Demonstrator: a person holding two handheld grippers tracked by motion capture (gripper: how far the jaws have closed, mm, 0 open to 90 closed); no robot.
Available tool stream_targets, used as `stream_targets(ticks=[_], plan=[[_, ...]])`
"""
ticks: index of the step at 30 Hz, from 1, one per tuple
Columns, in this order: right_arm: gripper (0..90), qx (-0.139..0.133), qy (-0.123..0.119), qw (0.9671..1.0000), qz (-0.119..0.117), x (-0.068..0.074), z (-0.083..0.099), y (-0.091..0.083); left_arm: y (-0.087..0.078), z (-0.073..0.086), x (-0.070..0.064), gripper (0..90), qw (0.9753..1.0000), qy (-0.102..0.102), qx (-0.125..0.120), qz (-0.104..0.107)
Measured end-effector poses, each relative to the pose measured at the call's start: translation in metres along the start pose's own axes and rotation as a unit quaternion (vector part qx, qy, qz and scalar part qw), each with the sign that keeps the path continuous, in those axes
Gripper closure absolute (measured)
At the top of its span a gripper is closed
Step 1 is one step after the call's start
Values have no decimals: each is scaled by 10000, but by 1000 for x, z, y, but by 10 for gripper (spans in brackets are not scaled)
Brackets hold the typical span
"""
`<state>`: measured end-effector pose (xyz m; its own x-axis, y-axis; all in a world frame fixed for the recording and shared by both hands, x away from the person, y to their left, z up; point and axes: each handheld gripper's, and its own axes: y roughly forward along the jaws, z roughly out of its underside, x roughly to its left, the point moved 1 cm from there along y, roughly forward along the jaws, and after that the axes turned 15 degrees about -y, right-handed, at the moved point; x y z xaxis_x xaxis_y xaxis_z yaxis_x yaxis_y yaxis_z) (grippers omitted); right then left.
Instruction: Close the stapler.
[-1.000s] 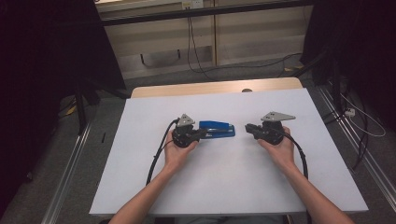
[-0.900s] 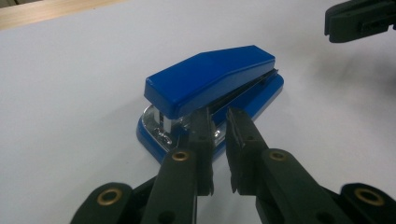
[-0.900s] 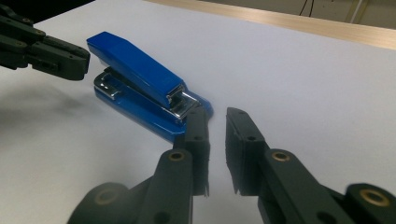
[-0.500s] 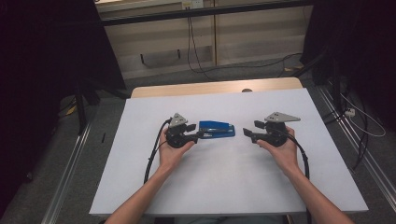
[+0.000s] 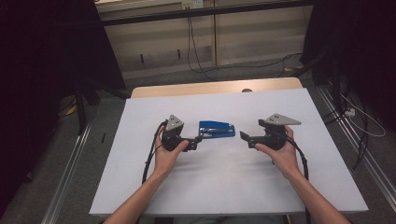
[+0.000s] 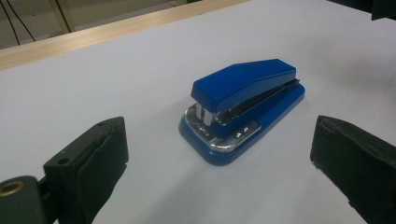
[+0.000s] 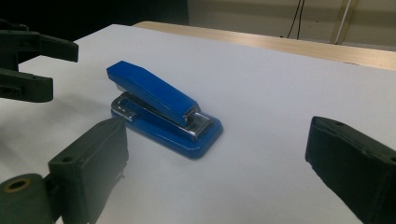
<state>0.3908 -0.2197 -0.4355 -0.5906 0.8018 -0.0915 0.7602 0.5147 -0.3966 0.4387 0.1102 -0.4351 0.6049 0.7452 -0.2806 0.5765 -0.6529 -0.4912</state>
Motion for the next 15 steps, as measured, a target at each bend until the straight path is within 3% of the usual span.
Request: stream_targets(ticks=[4, 6, 15], plan=[[43, -32, 70, 10000, 42, 1, 0, -3, -7, 2, 1, 44, 9999, -90, -78, 26], [41, -51, 106, 9999, 108, 2, 0, -5, -9, 3, 0, 44, 10000, -39, -11, -32], [31, -19, -13, 9993, 380, 8, 3, -15, -26, 8, 0, 42, 9997, -127, -219, -65]])
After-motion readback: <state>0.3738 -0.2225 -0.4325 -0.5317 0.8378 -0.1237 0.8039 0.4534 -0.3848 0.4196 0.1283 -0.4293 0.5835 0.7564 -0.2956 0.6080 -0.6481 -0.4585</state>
